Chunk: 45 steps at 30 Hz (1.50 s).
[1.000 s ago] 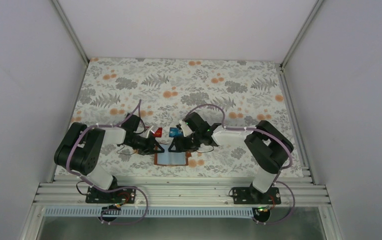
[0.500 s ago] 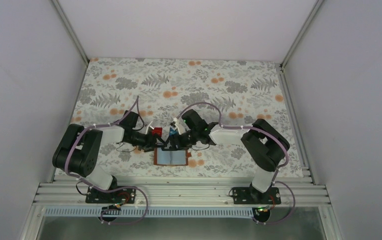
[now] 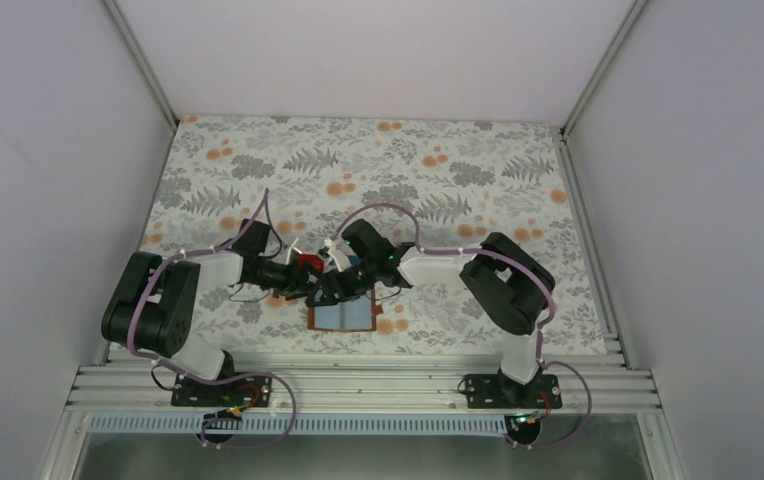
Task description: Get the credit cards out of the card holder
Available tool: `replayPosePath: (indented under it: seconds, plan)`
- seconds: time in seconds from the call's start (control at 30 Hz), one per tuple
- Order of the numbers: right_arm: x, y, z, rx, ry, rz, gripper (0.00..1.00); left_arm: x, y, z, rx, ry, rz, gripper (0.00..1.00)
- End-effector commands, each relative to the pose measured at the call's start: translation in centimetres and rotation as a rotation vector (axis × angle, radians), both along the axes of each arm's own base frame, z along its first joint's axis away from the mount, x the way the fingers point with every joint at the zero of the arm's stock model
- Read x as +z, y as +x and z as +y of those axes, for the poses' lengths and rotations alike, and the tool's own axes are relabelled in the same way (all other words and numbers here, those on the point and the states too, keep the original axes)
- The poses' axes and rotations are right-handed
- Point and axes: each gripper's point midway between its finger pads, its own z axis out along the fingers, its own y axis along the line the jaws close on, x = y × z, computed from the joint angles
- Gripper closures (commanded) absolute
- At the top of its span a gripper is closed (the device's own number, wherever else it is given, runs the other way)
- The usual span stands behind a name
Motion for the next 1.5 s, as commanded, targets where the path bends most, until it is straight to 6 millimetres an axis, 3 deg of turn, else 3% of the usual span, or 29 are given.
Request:
replayPosePath:
  seconds: [0.0,0.1,0.2,0.3,0.5,0.6,0.73,1.03,1.47]
  plan:
    - [0.2,-0.6,1.2,0.052,-0.003,-0.047,0.37,0.1,-0.1,0.0,0.002,-0.009,-0.006,0.51]
    - [0.4,-0.4,0.8,0.039,-0.017,-0.065,0.37,-0.1,-0.2,0.1,0.003,0.000,-0.005,0.63]
    - [2.3,0.0,0.5,0.020,-0.020,-0.115,0.37,-0.7,-0.3,0.3,0.006,0.022,0.004,0.76]
    - [3.0,0.6,-1.0,-0.029,-0.073,-0.142,0.39,-1.3,-0.5,0.6,0.011,0.049,0.007,0.85]
    - [0.0,0.8,-7.8,-0.228,-0.234,-0.028,0.40,-1.5,-0.5,0.7,0.011,0.058,0.006,0.88]
    - [-1.4,0.7,-9.5,-0.273,-0.262,0.008,0.38,-1.6,-0.5,0.8,0.013,0.061,0.007,0.91]
    - [-1.6,1.3,-9.1,-0.290,-0.254,0.004,0.35,-1.6,-0.5,0.8,0.013,0.063,0.010,0.93]
    - [-4.0,0.9,-9.3,-0.284,-0.300,0.044,0.34,-1.7,-0.6,0.7,0.010,0.061,0.013,0.96]
    - [-1.8,0.6,-5.4,-0.182,-0.196,0.009,0.36,-1.8,-0.6,0.7,0.009,0.061,0.017,0.98]
